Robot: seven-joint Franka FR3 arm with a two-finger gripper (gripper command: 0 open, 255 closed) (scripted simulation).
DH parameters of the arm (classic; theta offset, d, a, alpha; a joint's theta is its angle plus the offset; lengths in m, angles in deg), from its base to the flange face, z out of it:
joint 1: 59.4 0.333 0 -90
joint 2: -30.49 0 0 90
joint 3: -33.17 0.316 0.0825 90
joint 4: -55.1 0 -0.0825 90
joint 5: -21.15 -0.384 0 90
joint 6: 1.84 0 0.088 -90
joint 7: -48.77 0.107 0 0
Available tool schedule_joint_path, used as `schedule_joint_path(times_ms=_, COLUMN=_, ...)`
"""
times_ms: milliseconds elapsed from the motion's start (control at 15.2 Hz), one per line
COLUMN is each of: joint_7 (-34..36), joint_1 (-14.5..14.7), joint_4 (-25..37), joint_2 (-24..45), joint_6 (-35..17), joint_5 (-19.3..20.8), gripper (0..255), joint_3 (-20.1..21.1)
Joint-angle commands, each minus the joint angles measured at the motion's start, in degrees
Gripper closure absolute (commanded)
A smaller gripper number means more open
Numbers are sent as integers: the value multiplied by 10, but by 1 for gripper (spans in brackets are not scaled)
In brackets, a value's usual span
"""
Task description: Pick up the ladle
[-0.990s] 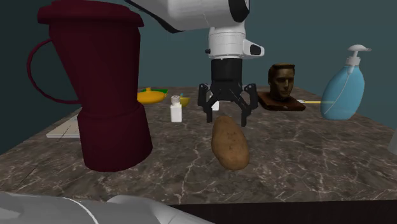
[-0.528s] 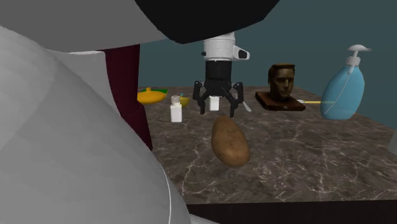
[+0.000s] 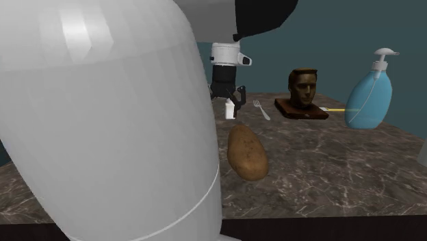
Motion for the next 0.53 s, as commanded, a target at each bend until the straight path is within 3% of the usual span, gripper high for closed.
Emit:
schedule_joint_path(times_ms=0, joint_7=-4, joint_1=7, joint_4=38, joint_2=37, joint_6=-3, joint_5=-6, gripper=0, joint_3=7)
schedule_joint_path(times_ms=462, joint_7=-18, joint_1=31, joint_4=193, joint_2=175, joint_6=4, joint_5=-16, gripper=0, joint_3=31)
